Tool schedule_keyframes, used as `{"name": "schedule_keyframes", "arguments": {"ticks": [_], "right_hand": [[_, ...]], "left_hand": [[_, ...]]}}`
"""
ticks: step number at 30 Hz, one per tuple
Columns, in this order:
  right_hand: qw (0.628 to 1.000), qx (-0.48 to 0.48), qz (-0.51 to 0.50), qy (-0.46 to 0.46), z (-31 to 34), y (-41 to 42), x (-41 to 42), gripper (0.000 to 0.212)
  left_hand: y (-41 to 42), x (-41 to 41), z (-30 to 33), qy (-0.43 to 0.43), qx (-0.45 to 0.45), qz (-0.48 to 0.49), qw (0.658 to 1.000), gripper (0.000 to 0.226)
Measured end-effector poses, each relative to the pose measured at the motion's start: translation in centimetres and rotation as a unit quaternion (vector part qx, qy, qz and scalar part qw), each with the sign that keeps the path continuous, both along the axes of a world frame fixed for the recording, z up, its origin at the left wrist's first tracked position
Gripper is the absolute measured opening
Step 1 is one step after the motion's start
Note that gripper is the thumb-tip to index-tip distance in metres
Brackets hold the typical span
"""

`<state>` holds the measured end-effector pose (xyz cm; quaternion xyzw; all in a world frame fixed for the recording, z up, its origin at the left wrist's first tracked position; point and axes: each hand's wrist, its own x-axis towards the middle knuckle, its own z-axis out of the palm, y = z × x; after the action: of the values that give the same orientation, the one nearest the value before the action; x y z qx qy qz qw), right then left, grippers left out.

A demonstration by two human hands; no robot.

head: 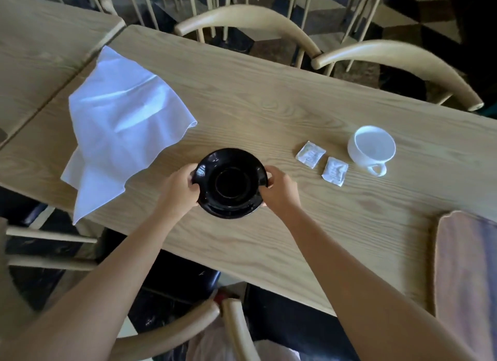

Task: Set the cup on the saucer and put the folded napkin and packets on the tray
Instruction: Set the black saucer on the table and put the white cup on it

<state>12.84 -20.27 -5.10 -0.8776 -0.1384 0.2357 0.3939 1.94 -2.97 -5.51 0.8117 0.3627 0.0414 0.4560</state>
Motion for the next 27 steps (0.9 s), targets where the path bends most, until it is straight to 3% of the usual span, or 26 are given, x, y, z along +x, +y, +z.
{"name": "schedule_keyframes", "arguments": {"ticks": [5,8,14,23,27], "right_hand": [[0.994,0.079,-0.072,0.036,1.0,-8.7,-0.1,0.044],[0.988,0.089,-0.115,0.051,1.1,-14.8,-0.8,0.049],[0.980,0.046,-0.187,0.044,-0.4,-23.3,-2.3,0.058],[0.982,0.035,-0.180,0.045,-1.4,-27.3,-3.8,0.070],[0.981,0.042,-0.187,0.043,-1.8,-27.8,-4.3,0.060]], "left_hand": [[-6.4,0.7,0.7,-0.062,-0.144,0.004,0.988,0.052],[-11.4,0.8,0.2,-0.059,-0.186,-0.014,0.981,0.051],[-19.3,0.7,-1.1,-0.035,-0.213,-0.064,0.974,0.040],[-23.1,0.0,-1.8,-0.005,-0.193,-0.097,0.977,0.043],[-23.5,-0.4,-2.0,0.003,-0.191,-0.097,0.977,0.045]]}}
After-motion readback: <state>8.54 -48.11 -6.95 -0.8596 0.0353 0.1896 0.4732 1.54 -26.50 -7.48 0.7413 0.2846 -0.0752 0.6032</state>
